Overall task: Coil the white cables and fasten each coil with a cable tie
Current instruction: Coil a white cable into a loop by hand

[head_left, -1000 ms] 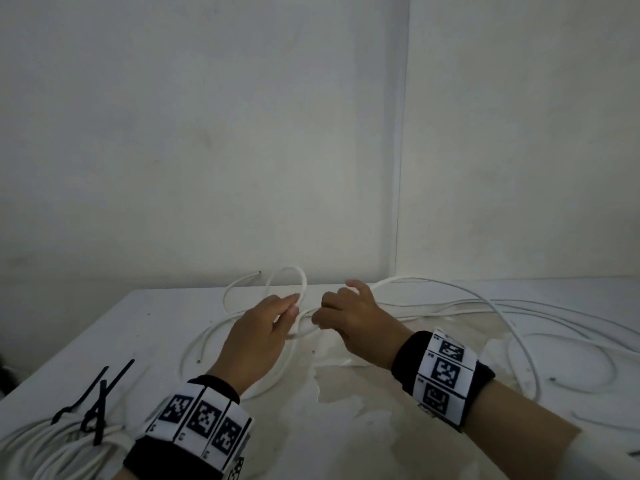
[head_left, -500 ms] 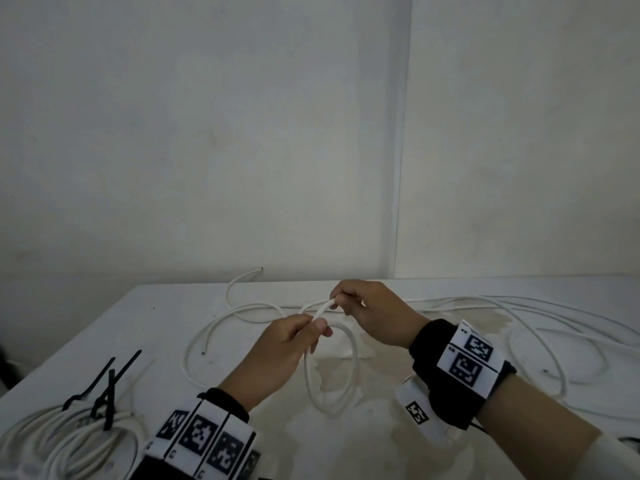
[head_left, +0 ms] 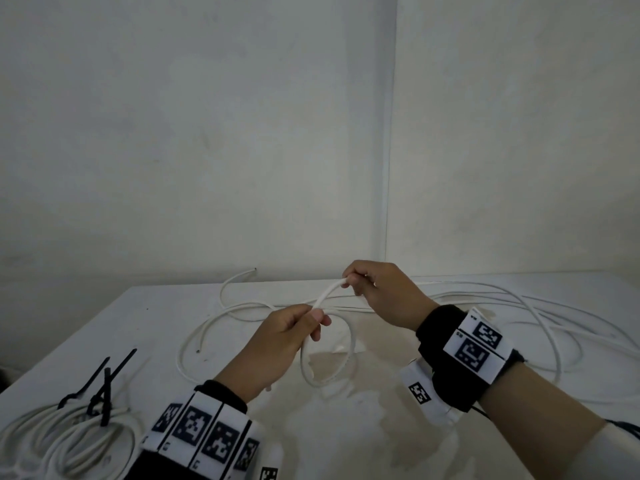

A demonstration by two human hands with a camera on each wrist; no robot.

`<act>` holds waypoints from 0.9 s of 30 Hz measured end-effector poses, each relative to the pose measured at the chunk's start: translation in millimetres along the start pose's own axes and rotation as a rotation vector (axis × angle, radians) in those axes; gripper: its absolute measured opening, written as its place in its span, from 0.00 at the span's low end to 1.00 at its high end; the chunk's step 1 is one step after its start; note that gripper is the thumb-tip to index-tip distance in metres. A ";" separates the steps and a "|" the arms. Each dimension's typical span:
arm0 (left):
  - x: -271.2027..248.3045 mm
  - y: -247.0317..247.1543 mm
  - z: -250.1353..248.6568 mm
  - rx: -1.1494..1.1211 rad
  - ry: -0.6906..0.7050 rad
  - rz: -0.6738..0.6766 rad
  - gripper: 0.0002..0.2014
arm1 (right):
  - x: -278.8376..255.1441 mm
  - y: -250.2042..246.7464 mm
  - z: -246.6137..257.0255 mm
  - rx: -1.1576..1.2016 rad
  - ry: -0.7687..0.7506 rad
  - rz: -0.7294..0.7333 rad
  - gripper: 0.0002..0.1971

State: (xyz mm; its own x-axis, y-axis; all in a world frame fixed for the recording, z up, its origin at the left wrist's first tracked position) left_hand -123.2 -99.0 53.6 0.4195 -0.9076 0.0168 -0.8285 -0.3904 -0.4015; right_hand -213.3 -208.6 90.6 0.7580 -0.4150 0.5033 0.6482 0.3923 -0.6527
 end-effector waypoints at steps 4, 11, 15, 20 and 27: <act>-3.0 -2.8 -3.9 -0.031 -0.006 0.007 0.18 | -10.0 11.6 6.9 0.070 0.024 0.154 0.11; -8.4 -1.4 -10.9 -0.071 -0.027 0.016 0.19 | -17.9 12.2 10.7 0.257 0.001 0.113 0.11; -8.5 -1.7 -10.2 -0.104 -0.030 -0.036 0.16 | -11.4 -5.0 15.7 0.094 -0.078 0.005 0.09; -10.0 7.6 -11.8 -0.117 -0.042 -0.020 0.17 | -13.1 -9.8 28.5 -0.048 -0.207 -0.099 0.08; -14.1 8.1 -5.5 -0.184 -0.068 -0.014 0.17 | -14.7 -0.9 19.7 0.069 -0.053 0.014 0.11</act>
State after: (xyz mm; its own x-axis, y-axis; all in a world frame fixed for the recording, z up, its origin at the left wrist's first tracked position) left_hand -137.9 -90.2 55.2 0.4501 -0.8919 -0.0433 -0.8737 -0.4299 -0.2278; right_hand -223.6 -186.7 94.9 0.7689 -0.3656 0.5245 0.6392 0.4548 -0.6201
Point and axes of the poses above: each hand's wrist, its own x-axis towards the middle knuckle, its own y-axis out of the palm, z = x × y, the point moved 9 cm from there along x, towards the middle knuckle, and after that the axes turned 9 degrees about -y, right-handed, at the moved point
